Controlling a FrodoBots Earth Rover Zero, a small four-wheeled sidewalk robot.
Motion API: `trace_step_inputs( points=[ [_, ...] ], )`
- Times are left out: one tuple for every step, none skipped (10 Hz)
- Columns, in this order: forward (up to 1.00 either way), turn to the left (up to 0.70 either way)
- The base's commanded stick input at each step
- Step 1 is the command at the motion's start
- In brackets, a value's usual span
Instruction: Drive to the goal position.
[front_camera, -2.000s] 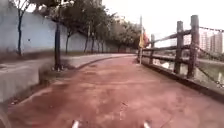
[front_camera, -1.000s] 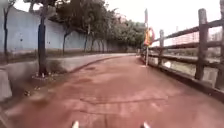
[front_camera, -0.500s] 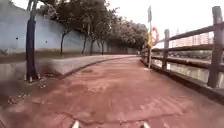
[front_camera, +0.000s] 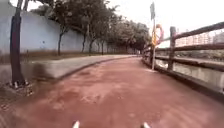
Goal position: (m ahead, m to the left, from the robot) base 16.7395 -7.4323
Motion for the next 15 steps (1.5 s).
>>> trace_step_inputs(
  points=[
    [0.7,0.0],
    [0.7,0.0],
    [0.7,0.0],
    [0.7,0.0],
    [0.7,0.0],
    [0.7,0.0],
    [0.7,0.0],
    [0.7,0.0],
    [0.7,0.0],
    [0.7,0.0],
    [0.7,0.0],
    [0.7,0.0],
    [0.7,0.0],
    [0.7,0.0],
    [0.7,0.0]
  ],
)
